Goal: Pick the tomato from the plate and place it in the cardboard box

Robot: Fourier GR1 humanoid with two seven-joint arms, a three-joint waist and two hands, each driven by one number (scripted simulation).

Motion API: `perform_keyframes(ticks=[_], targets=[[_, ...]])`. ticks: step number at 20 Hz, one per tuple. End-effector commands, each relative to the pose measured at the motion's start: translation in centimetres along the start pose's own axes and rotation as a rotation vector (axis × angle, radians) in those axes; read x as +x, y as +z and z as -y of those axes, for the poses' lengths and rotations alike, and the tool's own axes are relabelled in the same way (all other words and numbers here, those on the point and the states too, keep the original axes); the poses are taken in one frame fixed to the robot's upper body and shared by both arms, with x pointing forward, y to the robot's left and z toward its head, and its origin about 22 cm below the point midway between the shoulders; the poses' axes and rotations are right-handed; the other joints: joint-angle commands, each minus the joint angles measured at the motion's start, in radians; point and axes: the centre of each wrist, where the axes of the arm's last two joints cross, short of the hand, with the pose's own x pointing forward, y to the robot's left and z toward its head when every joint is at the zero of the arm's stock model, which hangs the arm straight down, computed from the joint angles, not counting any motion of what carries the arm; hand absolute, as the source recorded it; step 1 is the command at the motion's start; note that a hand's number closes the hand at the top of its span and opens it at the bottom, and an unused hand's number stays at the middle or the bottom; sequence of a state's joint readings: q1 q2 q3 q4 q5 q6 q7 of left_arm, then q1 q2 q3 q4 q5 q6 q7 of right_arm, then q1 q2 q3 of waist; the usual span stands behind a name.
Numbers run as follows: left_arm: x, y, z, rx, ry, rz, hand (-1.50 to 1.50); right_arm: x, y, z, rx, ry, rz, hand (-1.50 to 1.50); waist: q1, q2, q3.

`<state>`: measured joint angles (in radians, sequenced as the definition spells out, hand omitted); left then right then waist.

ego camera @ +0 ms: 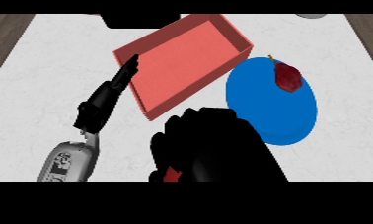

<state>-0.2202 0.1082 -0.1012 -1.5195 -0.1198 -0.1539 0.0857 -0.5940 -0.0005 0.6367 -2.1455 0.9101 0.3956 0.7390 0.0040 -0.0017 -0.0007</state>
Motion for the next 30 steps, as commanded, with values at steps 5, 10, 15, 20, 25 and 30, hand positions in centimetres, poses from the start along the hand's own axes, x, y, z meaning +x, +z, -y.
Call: perform_keyframes(ticks=[5,10,15,20,25,30], targets=[[0.4,1.7,0.1,0.0,0.009,-0.004,0.0,0.2,-5.6,0.8,-0.063,0.013,-0.084,1.5,0.009,0.0,0.0],[0.9,-1.3,0.6,-0.003,0.017,-0.006,0.0,-1.1,-10.4,0.9,-0.04,-0.039,-0.117,1.5,0.007,0.004,0.0],[-2.0,0.0,-1.9,0.014,-0.006,-0.001,0.0,-3.0,-12.7,0.5,-0.079,-0.072,-0.114,1.5,0.004,0.006,0.0],[-0.5,0.6,2.4,-0.01,0.006,-0.013,0.0,-4.6,-15.4,1.2,-0.086,-0.046,-0.162,1.5,0.007,0.003,0.0],[1.2,-0.3,-0.8,-0.008,0.002,0.014,0.0,-5.8,-17.8,-3.1,-0.064,0.052,-0.199,1.5,0.016,0.005,0.0],[0.2,1.2,0.1,-0.005,0.009,0.016,0.0,-6.7,-18.6,-5.5,-0.027,0.088,-0.19,1.5,0.017,0.003,0.0]])
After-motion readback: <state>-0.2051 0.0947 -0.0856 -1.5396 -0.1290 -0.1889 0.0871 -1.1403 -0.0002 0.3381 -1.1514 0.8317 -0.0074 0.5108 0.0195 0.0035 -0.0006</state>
